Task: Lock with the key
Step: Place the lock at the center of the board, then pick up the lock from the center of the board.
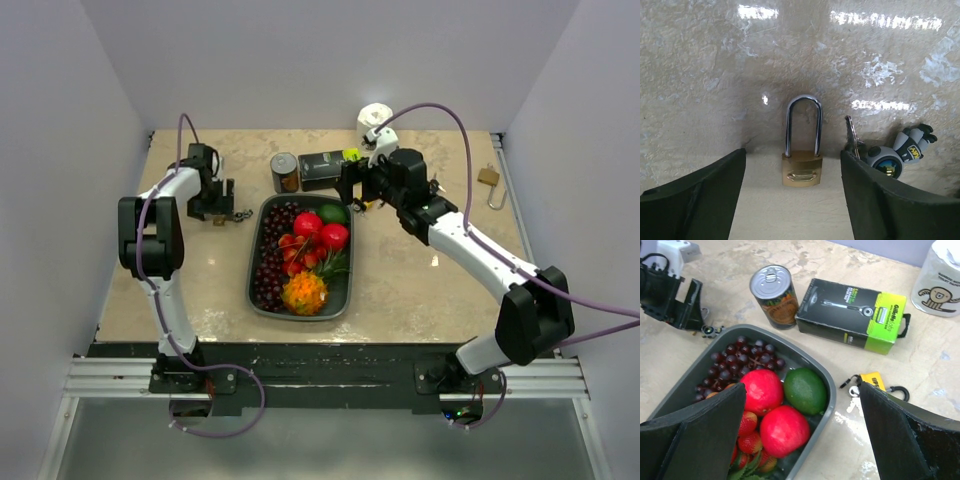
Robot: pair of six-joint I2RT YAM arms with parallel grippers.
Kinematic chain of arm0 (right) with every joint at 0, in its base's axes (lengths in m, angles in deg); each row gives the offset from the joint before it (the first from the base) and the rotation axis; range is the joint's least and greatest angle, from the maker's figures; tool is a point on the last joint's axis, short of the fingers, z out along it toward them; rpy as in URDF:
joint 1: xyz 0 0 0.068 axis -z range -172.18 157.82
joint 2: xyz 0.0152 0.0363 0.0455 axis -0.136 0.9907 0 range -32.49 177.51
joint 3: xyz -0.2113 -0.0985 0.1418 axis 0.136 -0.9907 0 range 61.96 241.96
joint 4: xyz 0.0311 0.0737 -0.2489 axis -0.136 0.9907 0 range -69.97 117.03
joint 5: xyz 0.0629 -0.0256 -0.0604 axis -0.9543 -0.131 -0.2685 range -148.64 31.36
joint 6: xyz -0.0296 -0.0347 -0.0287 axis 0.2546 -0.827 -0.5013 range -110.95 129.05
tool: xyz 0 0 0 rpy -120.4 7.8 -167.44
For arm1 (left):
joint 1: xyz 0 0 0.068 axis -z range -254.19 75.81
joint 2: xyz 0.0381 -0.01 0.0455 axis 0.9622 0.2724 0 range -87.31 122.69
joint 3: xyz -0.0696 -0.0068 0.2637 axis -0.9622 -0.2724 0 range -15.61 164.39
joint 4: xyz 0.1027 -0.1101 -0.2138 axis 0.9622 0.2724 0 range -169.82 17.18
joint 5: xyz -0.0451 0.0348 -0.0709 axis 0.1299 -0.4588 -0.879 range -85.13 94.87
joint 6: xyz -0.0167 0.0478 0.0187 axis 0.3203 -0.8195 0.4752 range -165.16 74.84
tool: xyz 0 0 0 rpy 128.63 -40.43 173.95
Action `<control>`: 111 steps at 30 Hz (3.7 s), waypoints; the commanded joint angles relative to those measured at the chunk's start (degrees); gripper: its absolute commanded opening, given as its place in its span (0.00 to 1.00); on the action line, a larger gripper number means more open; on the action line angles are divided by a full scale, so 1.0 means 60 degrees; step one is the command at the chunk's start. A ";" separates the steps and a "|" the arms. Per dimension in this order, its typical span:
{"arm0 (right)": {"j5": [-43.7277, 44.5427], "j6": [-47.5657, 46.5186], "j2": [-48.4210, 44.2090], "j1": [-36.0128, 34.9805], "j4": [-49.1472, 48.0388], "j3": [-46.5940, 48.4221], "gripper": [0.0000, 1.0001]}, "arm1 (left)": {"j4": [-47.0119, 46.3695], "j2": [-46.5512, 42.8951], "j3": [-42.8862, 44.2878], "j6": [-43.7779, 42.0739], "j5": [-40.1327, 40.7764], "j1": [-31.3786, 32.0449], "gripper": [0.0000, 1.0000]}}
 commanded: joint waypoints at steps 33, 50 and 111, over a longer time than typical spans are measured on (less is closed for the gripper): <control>0.1277 -0.1126 0.7171 0.7337 0.5068 0.7863 0.96 | -0.1804 -0.5690 -0.0767 -0.0214 -0.2550 -0.1357 0.99; 0.1643 -0.1068 0.8887 0.7586 0.4102 0.8436 0.97 | -0.1306 -0.5529 -0.0855 -0.0507 -0.2285 -0.1357 0.99; -0.3471 -0.0870 0.1359 0.7777 0.6665 0.1801 0.00 | -0.7691 -0.7478 -0.5527 -0.4783 -0.7167 0.2343 0.99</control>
